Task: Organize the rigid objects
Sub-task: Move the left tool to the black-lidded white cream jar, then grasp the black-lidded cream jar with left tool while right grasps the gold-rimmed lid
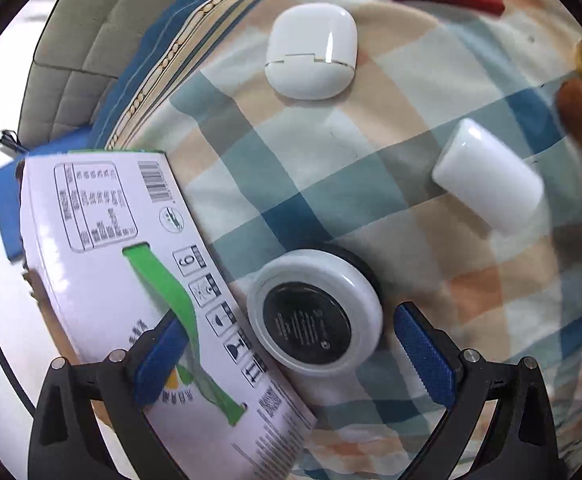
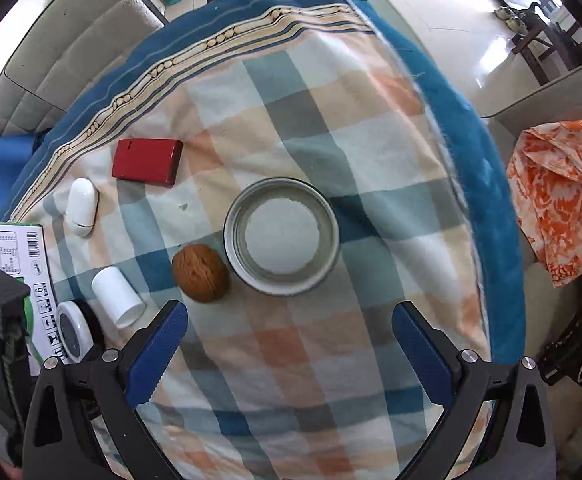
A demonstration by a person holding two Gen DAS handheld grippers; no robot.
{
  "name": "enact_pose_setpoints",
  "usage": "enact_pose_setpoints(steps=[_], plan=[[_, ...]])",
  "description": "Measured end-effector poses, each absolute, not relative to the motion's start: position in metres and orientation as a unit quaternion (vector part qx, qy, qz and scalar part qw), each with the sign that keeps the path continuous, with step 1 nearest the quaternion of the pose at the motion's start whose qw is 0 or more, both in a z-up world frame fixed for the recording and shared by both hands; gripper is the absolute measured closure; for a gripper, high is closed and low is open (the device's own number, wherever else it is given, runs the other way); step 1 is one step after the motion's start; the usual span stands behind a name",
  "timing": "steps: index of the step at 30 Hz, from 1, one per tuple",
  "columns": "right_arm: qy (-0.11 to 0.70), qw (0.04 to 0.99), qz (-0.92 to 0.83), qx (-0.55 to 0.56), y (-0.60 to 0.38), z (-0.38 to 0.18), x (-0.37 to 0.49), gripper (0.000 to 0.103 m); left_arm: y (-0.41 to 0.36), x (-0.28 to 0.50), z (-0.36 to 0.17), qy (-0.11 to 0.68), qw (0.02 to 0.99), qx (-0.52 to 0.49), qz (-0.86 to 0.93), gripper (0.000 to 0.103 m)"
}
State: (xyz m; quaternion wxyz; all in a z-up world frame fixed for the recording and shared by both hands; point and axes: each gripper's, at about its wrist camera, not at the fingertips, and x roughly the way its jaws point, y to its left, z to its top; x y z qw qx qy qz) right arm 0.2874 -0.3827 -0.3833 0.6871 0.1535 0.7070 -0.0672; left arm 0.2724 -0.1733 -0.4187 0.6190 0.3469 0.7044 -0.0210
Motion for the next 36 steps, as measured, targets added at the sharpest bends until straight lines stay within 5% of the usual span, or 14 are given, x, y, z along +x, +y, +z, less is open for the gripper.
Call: enact_pose_setpoints(steps=[4,14,21,36], plan=[[0.712,0.681,-0.064,0.159,-0.381,-0.4,0.299,0.0,-0.177,0.265,-0.429,0.694,0.608,0.385,-0.021,0.01],[0.703,0.678,-0.07,0.204,-0.387,-0.419,0.311,0.005,-0.165,0.269,-0.417,0.678,0.618,0.398,-0.002,0.054],[0.708,0.674,-0.059,0.201,-0.388,-0.421,0.314,0.01,-0.176,0.276,-0.42,0.702,0.584,0.405,-0.041,0.037],[0.715,0.669,-0.045,0.199,-0.375,-0.422,0.301,0.01,-0.197,0.252,-0.427,0.651,0.541,0.529,-0.057,0.031]])
